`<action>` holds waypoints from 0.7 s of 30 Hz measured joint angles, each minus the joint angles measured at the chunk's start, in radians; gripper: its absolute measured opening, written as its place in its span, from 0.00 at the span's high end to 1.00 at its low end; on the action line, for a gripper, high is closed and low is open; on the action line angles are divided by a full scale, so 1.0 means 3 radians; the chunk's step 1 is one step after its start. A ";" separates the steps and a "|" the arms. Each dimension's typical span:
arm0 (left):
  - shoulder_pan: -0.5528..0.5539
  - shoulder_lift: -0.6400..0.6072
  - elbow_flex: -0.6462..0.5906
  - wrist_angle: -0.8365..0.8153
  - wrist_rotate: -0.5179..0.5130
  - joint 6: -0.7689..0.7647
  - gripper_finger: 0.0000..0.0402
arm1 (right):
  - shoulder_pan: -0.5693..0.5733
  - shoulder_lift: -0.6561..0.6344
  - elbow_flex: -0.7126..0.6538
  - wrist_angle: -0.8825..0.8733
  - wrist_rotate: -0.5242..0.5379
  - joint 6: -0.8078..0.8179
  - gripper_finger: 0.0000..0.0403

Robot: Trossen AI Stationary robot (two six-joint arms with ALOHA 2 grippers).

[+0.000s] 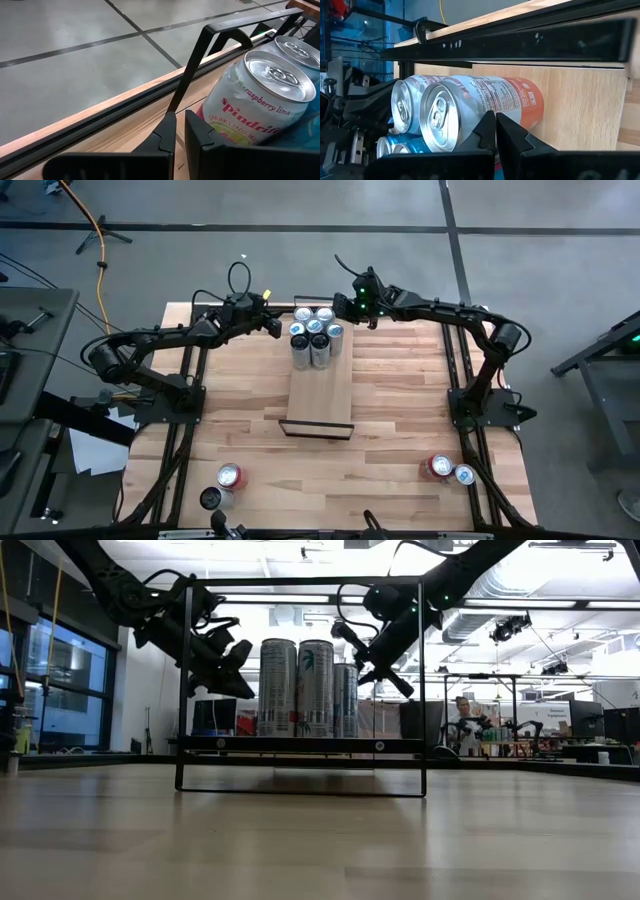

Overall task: Place canned beverage on shelf
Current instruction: Adjust the soda cans on the shelf

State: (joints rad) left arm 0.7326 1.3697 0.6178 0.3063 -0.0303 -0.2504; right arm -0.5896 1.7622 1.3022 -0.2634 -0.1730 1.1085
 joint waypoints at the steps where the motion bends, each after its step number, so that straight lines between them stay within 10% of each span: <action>1: 0.0000 0.0000 0.0000 0.0000 0.0000 -0.0001 1.00 | 0.0000 0.0000 0.0000 0.0001 0.0002 0.0009 1.00; 21: -0.0300 -0.0270 -0.0004 -0.0872 0.0541 0.0145 1.00 | -0.0275 -0.0397 0.0000 -0.0199 0.0105 -0.0677 1.00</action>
State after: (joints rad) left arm 0.6425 1.2886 0.6167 0.0447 0.1321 -0.2068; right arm -0.6720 1.6432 1.3022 -0.3231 -0.1415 0.9053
